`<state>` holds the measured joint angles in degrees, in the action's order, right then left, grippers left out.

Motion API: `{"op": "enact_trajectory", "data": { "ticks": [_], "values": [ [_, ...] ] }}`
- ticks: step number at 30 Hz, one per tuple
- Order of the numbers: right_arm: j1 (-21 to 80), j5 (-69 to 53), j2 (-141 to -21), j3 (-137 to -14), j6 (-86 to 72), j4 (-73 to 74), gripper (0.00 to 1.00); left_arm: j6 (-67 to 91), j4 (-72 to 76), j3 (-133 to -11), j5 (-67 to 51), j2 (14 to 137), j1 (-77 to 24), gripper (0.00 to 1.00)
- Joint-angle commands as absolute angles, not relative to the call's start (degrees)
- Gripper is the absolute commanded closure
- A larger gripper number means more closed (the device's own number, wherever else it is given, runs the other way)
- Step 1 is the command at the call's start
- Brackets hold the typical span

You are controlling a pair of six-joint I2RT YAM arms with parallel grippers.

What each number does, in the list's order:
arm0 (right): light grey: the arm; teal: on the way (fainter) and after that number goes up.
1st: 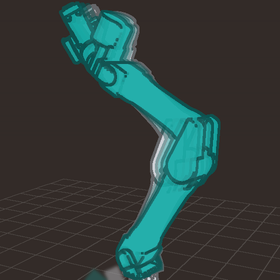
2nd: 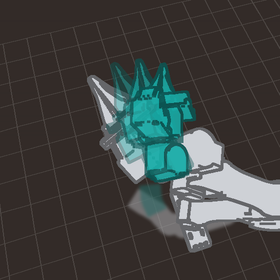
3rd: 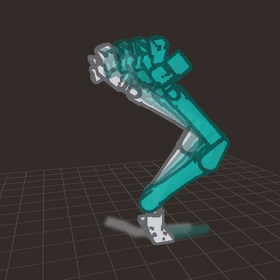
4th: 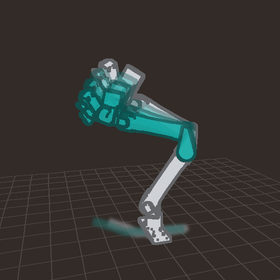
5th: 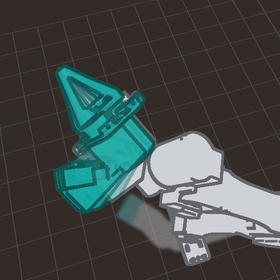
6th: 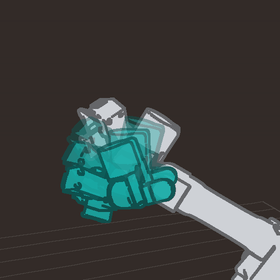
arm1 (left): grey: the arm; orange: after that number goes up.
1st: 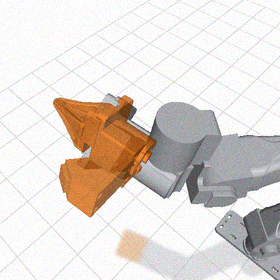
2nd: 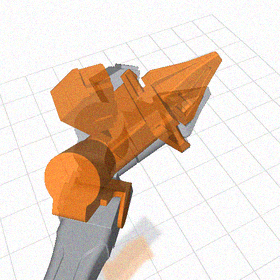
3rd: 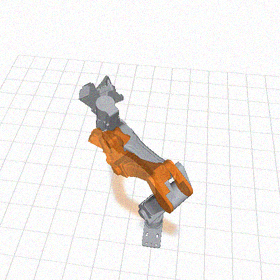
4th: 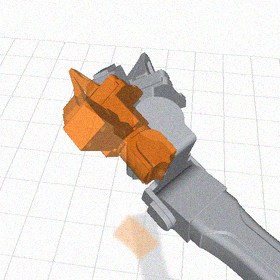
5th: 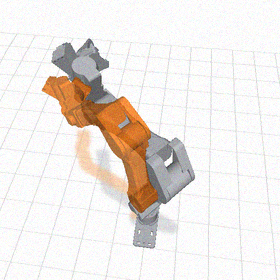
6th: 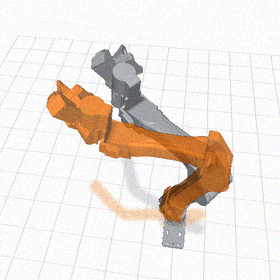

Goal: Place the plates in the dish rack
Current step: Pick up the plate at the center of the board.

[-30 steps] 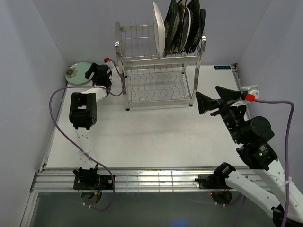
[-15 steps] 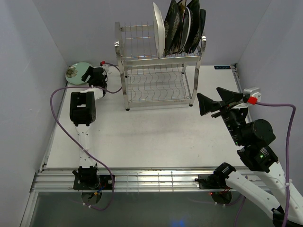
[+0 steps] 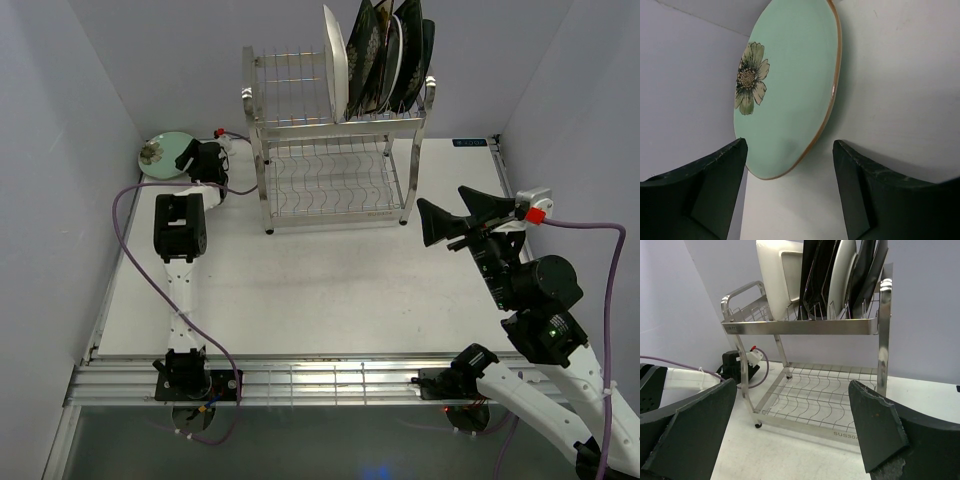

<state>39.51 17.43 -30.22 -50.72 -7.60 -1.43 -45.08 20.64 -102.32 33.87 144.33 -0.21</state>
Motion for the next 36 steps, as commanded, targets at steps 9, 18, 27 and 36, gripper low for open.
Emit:
{"op": "enact_trajectory", "data": {
  "ticks": [9, 18, 27, 36],
  "values": [
    [39.6, 18.2, -30.0, -50.0, -8.3, -4.7, 0.02, -43.7, 20.4, -105.1, 31.6, 147.1, 4.0, 0.46],
    [39.6, 18.5, -29.7, -49.7, -8.2, -5.1, 0.02, -41.7, 20.5, -103.0, 29.6, 145.4, 4.2, 0.69],
    [39.6, 18.2, -29.2, -49.5, -8.3, -5.2, 0.02, -37.8, 20.5, -102.4, 31.1, 141.3, 3.8, 1.0],
    [39.6, 17.4, -28.8, -49.7, -8.6, -5.2, 0.02, -33.0, 20.1, -99.3, 32.7, 134.0, 1.1, 1.0]
  ]
}}
